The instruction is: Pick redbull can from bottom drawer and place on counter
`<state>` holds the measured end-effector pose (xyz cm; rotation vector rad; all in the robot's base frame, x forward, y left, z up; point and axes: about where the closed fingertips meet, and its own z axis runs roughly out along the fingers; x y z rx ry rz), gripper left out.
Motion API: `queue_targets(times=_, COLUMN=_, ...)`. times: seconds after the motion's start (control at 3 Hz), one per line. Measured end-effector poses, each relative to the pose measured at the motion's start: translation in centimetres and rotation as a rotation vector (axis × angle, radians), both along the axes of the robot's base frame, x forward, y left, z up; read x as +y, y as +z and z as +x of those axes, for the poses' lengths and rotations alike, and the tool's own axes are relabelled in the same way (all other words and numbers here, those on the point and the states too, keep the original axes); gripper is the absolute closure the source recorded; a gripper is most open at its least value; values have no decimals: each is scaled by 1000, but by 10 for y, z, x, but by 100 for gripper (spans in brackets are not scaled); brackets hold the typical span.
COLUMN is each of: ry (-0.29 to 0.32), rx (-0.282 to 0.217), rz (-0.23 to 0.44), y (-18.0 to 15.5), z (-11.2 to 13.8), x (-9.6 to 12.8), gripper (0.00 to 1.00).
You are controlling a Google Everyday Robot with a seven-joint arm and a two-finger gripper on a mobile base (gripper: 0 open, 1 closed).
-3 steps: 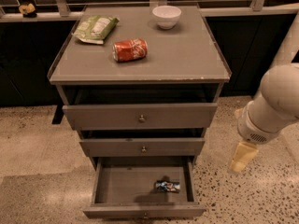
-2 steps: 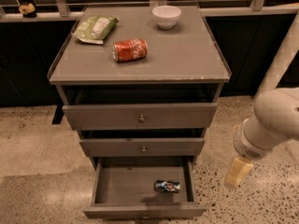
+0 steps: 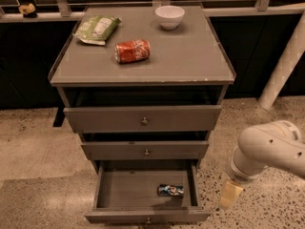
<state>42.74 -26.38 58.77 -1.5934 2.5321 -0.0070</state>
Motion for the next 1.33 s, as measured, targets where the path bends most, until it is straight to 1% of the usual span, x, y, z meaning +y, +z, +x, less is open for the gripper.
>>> queue_targets(times=0.33, ry=-22, rx=18, rz=-42, y=-40, z=7, x=-2, gripper=0)
queue_targets(times=0.67, ry=-22, rx=18, rz=-42, y=-40, z=7, x=-2, gripper=0)
queue_targets(times=1.0, ry=-7, rx=52, rz=-29, y=-57, z=7, x=3, gripper=0)
queue_targets(times=1.33, ry=35, rx=101, rz=-7, y=-95, z=9, x=20, gripper=0)
